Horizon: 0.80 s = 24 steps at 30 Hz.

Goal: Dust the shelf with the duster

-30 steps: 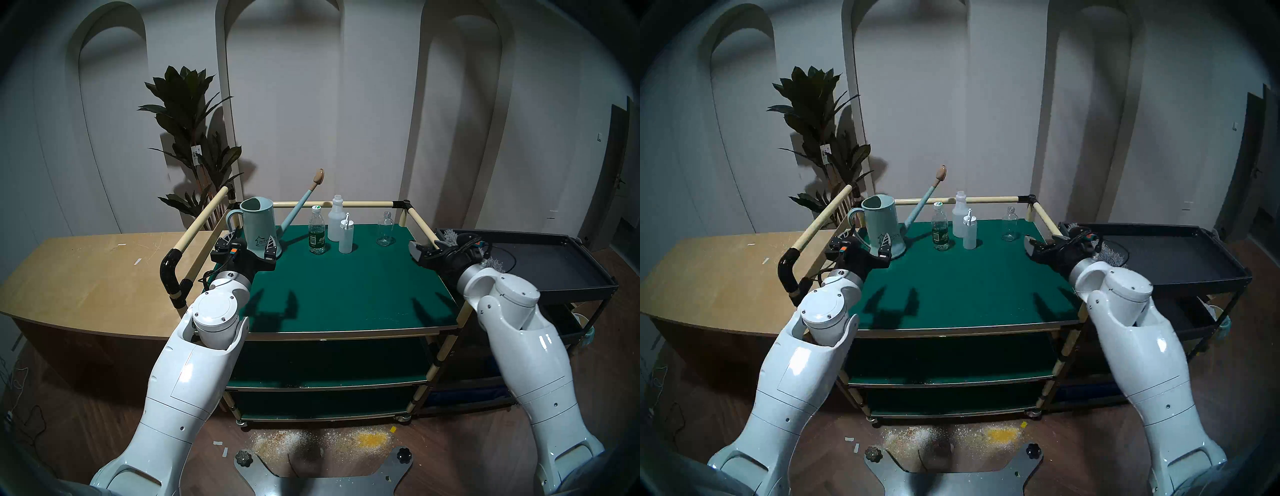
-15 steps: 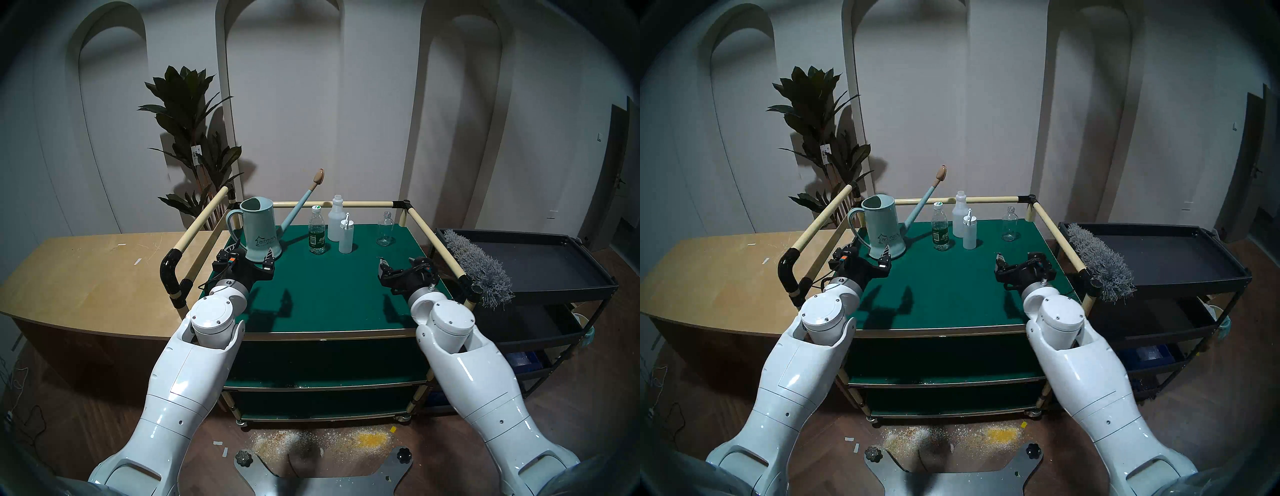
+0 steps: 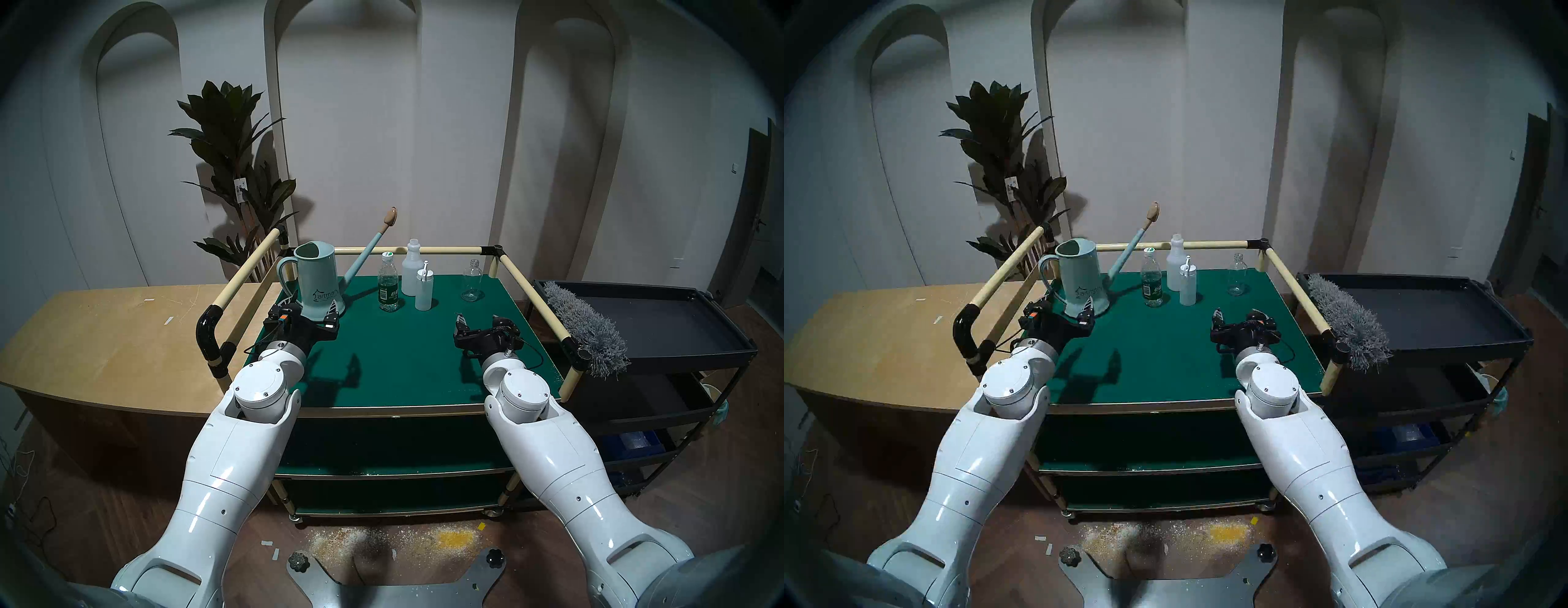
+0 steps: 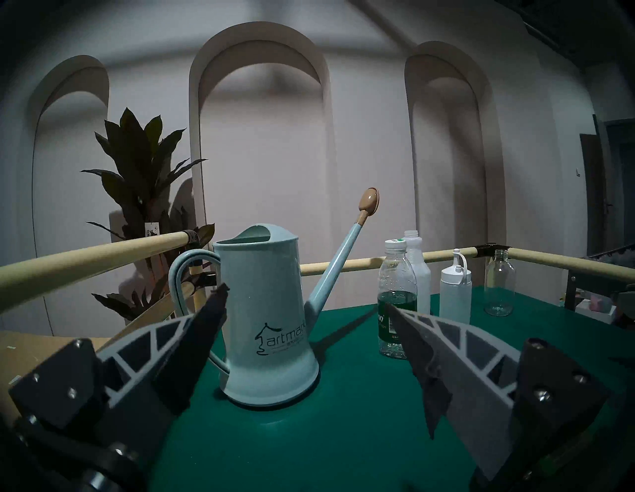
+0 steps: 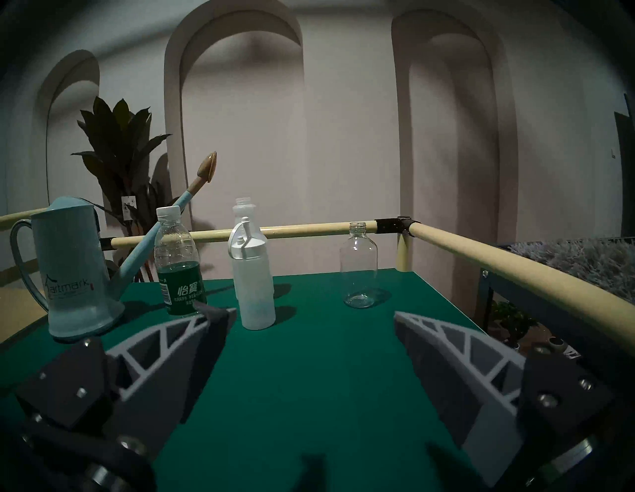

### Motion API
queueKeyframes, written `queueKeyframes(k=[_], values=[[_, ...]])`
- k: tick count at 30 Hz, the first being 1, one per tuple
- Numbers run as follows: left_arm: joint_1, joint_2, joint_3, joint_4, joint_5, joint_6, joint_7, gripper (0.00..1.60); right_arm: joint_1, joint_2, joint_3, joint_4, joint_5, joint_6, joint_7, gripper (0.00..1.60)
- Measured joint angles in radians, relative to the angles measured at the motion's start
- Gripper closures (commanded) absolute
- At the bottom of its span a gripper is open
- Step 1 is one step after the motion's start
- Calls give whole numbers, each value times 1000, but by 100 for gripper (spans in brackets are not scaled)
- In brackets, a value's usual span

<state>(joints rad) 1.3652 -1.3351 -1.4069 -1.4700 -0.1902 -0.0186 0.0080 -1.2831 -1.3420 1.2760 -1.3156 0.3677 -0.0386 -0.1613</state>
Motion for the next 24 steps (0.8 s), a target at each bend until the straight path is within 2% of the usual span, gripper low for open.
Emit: queueKeyframes(k=[8, 24], values=[[-10, -9, 3, 16, 8, -9, 0, 0, 47, 0, 6, 59, 29, -28, 78, 0], [-16, -20, 2, 28, 29, -22, 3, 0, 80, 0, 11, 84, 48, -69, 131, 0]])
